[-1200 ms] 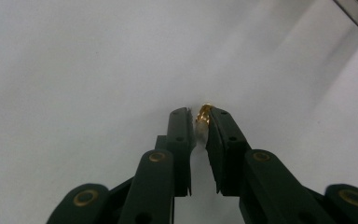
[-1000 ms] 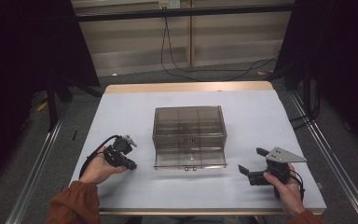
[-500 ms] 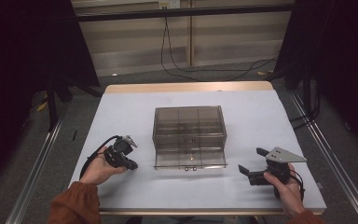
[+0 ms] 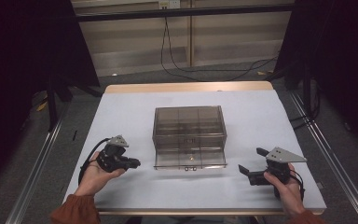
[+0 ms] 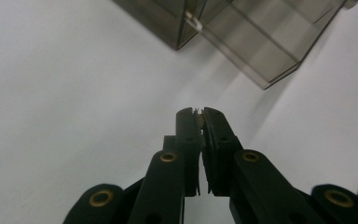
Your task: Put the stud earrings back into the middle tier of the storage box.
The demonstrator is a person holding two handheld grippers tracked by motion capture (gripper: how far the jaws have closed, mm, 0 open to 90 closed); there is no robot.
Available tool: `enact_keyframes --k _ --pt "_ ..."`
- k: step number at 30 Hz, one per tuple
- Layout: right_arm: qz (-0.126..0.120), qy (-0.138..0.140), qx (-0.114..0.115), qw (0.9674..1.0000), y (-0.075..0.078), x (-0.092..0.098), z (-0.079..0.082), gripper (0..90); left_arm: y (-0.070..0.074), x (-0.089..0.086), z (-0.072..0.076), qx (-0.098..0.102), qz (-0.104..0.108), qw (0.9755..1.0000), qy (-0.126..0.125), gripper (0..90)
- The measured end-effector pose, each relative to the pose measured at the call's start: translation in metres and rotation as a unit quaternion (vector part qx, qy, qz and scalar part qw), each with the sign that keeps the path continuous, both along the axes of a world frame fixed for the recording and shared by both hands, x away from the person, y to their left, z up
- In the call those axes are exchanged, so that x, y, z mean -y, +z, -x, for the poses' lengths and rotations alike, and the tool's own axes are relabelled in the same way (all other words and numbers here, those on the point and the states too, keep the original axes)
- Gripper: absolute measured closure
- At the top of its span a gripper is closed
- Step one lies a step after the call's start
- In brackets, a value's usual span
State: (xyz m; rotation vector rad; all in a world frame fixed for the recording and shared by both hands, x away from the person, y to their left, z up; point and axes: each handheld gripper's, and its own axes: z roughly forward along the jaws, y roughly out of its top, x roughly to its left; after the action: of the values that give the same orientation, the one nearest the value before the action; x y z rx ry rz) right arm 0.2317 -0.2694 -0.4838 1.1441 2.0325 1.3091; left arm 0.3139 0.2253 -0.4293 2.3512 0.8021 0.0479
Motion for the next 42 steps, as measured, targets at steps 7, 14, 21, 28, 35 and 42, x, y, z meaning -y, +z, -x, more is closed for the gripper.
enact_keyframes --k 7,14,21,28,35,42 --pt "0.000 0.000 0.000 1.0000 0.000 0.000 0.000 2.1 0.005 0.001 0.004 0.016 0.009 0.9998 0.006 85.8" --pt "-0.002 0.001 0.000 1.0000 0.000 0.001 -0.001 2.0 0.018 0.005 0.003 0.034 0.041 0.9986 0.002 85.8" --pt "-0.002 0.003 0.000 1.0000 0.000 0.001 -0.001 2.0 0.037 0.020 0.002 0.063 0.062 0.9961 -0.009 85.8" --pt "-0.003 0.002 0.000 1.0000 0.000 0.001 -0.001 2.0 0.050 0.041 -0.001 0.075 0.069 0.9943 -0.031 85.8" --pt "-0.002 0.002 0.001 1.0000 0.000 0.001 -0.001 2.0 0.059 0.058 -0.006 0.088 0.060 0.9934 -0.044 85.8" --pt "-0.001 0.002 0.001 1.0000 0.000 0.001 -0.001 2.0 0.062 0.075 -0.009 0.087 0.055 0.9928 -0.061 85.8"
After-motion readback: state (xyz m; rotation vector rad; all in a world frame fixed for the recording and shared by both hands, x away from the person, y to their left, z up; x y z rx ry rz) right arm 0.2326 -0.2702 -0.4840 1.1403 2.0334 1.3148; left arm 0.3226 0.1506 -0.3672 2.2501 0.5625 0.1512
